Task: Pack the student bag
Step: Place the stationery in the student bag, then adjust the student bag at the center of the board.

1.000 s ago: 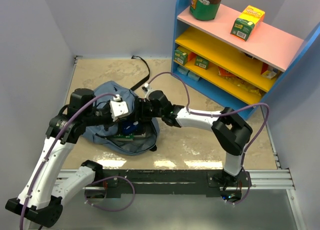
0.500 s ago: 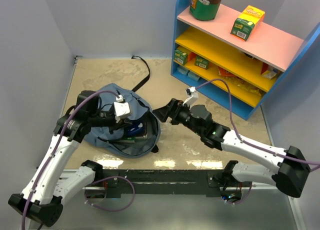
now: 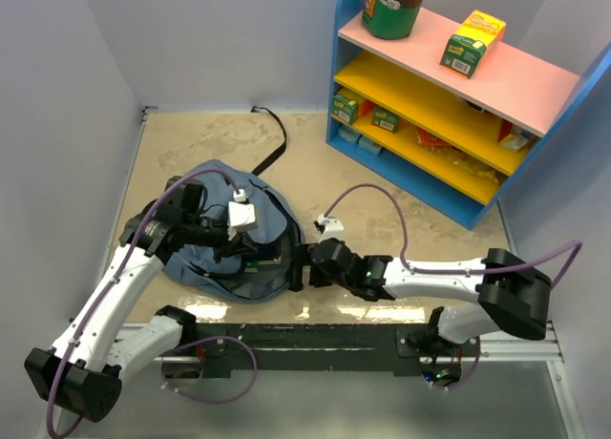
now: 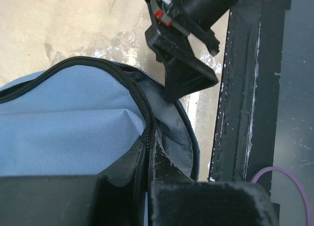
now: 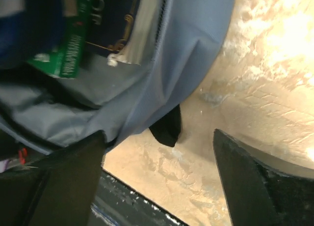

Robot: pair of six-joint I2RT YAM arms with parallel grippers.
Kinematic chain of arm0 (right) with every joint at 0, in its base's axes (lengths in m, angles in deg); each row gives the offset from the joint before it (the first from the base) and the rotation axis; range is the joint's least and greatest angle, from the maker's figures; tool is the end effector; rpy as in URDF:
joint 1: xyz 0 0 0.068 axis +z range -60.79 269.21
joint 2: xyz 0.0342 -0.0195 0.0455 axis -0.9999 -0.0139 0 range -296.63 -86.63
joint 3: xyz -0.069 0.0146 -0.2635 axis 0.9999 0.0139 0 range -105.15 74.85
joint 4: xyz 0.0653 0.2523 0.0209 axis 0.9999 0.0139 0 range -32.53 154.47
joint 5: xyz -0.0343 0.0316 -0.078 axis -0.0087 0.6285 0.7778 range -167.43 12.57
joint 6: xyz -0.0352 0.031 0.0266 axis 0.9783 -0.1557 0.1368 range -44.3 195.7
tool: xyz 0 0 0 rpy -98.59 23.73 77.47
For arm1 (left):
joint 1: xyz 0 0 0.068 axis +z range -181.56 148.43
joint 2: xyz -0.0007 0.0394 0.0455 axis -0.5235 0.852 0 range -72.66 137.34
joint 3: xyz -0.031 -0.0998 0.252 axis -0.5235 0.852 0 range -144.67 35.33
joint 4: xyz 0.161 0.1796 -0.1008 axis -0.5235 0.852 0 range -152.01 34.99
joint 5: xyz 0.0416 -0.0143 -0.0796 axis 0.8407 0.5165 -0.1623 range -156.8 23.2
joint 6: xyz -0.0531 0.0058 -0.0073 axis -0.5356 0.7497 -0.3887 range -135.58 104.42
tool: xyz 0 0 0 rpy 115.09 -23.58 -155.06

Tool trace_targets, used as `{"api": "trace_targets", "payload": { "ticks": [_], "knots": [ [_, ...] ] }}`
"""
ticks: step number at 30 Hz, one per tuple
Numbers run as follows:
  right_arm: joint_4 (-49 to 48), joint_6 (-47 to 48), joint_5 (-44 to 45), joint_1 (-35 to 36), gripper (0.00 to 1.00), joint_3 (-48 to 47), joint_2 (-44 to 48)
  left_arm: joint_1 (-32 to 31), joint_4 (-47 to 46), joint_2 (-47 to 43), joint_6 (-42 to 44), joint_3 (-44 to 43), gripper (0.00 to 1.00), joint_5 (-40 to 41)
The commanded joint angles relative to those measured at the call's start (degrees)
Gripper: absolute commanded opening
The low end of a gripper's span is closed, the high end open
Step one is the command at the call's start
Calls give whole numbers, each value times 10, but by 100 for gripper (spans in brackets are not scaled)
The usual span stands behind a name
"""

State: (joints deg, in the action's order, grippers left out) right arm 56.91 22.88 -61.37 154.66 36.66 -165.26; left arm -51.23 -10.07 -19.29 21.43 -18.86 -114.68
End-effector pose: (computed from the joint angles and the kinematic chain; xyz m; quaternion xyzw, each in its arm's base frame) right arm 0.1237 0.2474 0.1897 -0.0399 0.8981 0.2950 0.3237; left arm 0.1494 -0.0815 0.3127 0.5280 0.6945 -0.3323 0.3584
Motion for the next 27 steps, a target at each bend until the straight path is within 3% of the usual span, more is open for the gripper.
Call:
{"api": "trace_targets", "payload": {
  "ticks": [1, 3, 4, 5, 7, 12, 16, 19, 20, 21, 22, 23, 24, 26, 27],
  "knots": [
    [0, -38, 44, 5, 84, -38, -35, -3, -25, 17, 20, 0, 0, -14],
    [4, -41, 45, 5, 60, -51, -50, -3, -34, 18, 18, 2, 0, -7],
    [18, -40, 50, 4, 25, -64, -52, -3, -47, 18, 12, 4, 0, -4],
    [27, -39, 58, 2, 11, -73, -53, -3, -54, 19, 11, 8, 0, -1],
    [50, -13, 67, -16, 0, -108, -57, -3, -75, 24, -1, 10, 0, 0],
    [70, 58, 25, -105, 0, -180, -34, -5, -96, 52, -10, 3, 0, 5],
    [70, 77, -8, -118, 0, -194, -38, -13, -127, 74, -22, 12, 0, 16],
    [77, 72, -31, -118, 10, -180, -53, -20, -141, 81, -40, 8, 0, 22],
    [78, 71, -37, -118, 19, -174, -50, -21, -142, 81, -46, 8, 7, 26],
    [82, 76, -32, -117, 44, -164, -46, -21, -143, 79, -50, 4, 20, 28],
    [86, 77, -25, -115, 51, -158, -36, -21, -135, 78, -58, -6, 33, 30],
    [92, 81, -1, -111, 58, -152, -9, -21, -122, 77, -56, -15, 56, 28],
    [106, 90, 14, -108, 73, -143, 9, -21, -107, 74, -54, -27, 68, 24],
    [124, 99, 34, -106, 80, -139, 56, -21, -64, 66, -48, -66, 94, 18],
    [140, 110, 51, -106, 82, -141, 69, -21, -55, 52, -48, -79, 99, 20]
  ]
}}
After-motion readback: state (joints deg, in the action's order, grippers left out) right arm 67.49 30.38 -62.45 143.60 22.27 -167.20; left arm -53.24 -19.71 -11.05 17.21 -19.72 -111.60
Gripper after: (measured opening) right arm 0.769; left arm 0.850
